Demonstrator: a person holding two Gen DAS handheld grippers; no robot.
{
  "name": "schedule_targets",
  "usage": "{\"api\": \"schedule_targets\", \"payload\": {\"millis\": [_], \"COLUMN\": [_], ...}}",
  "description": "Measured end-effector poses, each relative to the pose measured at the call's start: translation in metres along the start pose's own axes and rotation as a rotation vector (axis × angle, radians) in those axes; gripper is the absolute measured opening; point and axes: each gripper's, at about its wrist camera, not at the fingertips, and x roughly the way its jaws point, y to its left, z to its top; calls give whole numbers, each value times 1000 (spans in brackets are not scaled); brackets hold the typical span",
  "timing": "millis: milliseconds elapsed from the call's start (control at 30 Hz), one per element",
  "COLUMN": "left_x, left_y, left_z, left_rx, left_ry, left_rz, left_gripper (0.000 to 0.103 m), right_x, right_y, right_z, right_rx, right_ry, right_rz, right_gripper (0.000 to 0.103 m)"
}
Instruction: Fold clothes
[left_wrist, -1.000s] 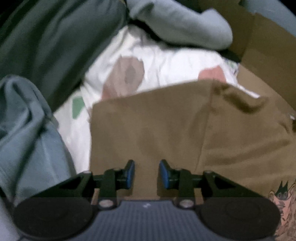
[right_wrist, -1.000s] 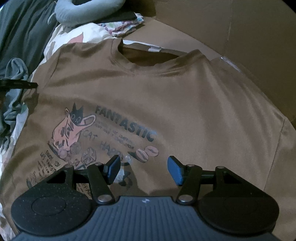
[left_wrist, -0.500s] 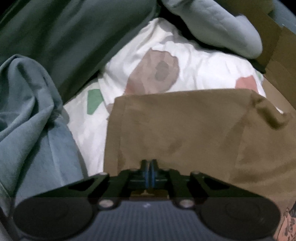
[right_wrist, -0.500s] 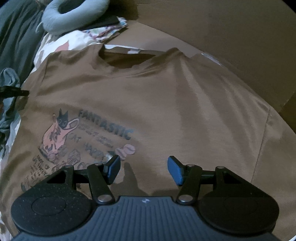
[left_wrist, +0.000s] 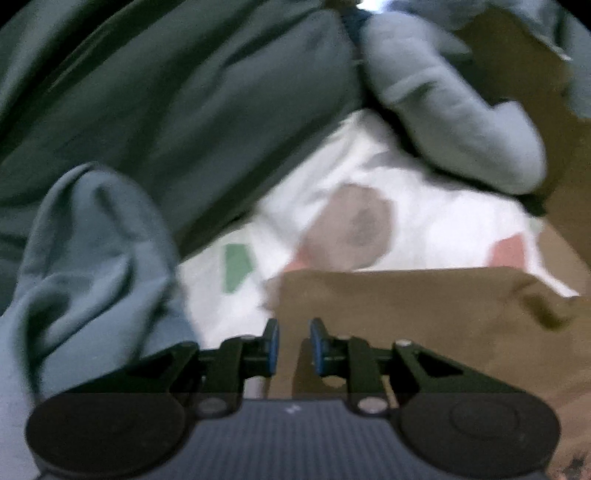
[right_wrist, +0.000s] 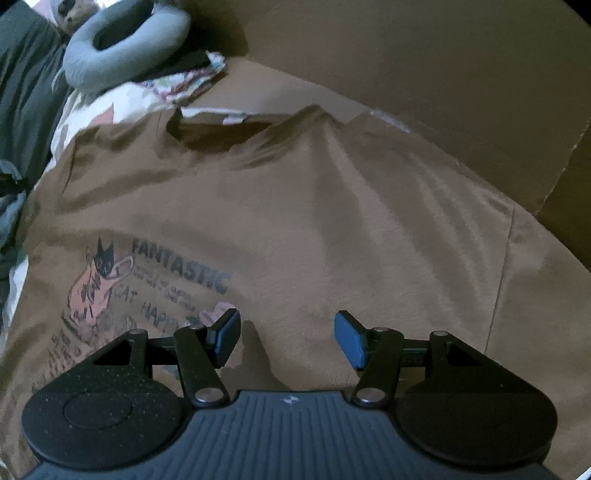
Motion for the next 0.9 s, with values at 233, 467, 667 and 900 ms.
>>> {"api": "schedule_targets", "payload": {"millis": [233,467,667,900], "left_x": [-7,2,21,42], "left_y": [-68,-119,-146,-148], "left_z": [5,8,8,14], "left_rx": [91,165,202,168], "left_ry": [-36,-54,-32,-6], "left_rz": [-157,-238,-236,-206], "left_gripper": [20,20,19,14], "right_x": [-9,-14,-14,-8], "right_y": [-6,-30,-63,-95], "right_z": [10,22,35,37], "right_rx": [15,78,145,248], "right_ry": [-88,-172,-226,-230], "right_rz": [-30,-116,-167,-157], "right_gripper": [63,62,60,33]}}
